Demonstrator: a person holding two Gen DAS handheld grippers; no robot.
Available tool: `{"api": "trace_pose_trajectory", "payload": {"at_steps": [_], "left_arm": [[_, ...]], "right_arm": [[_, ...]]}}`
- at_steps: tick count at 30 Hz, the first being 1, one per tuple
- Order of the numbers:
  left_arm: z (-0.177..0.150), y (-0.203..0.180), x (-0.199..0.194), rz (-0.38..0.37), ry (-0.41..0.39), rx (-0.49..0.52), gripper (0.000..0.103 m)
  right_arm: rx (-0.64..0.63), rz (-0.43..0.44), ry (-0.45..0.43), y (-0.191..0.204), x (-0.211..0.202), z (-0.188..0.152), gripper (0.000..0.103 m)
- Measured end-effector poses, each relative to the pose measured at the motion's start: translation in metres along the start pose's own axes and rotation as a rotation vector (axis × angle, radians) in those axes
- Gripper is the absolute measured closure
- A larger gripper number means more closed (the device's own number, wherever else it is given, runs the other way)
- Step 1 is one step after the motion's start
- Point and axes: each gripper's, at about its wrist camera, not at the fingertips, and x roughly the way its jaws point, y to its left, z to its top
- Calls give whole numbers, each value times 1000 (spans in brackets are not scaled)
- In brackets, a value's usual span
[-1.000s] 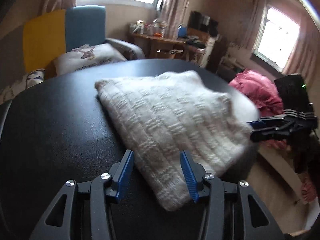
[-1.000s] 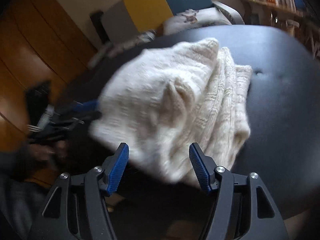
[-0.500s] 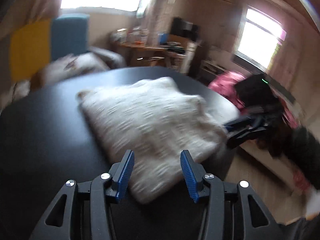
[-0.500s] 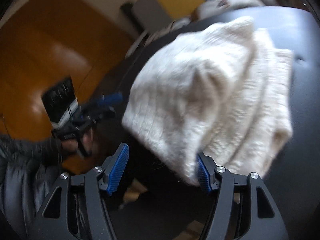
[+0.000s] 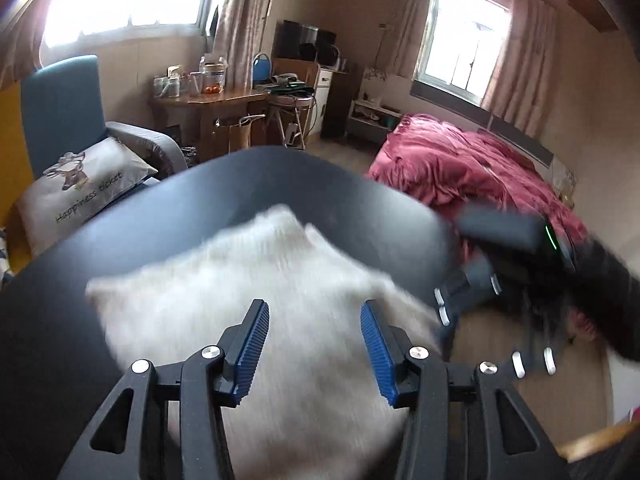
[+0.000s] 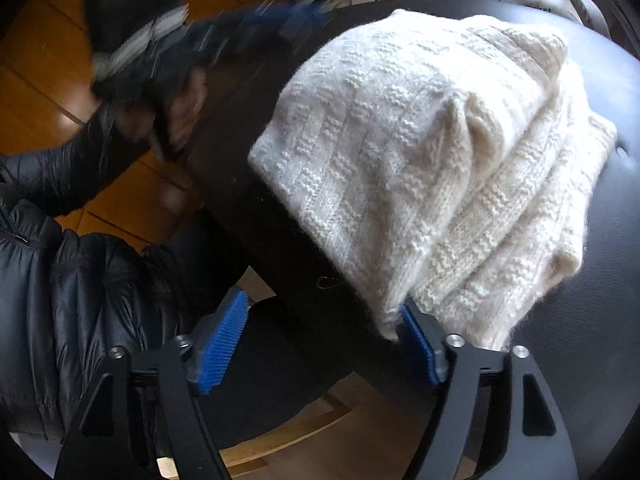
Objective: Fold clothes
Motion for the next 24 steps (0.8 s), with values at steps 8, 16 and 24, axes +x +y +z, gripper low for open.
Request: {"api": "trace_pose_trajectory", "payload": {"at_steps": [8, 16, 24], "left_arm": [[30, 26, 107, -44, 299, 68, 54], [94, 31, 114, -161, 307, 265, 53], [106, 36, 172, -350, 552, 336, 53]], "right_arm": [[7, 50, -64, -9, 11, 5, 23], [-38, 58, -67, -4, 17, 15, 23], [-60, 85, -78, -3, 24, 28, 23]]}}
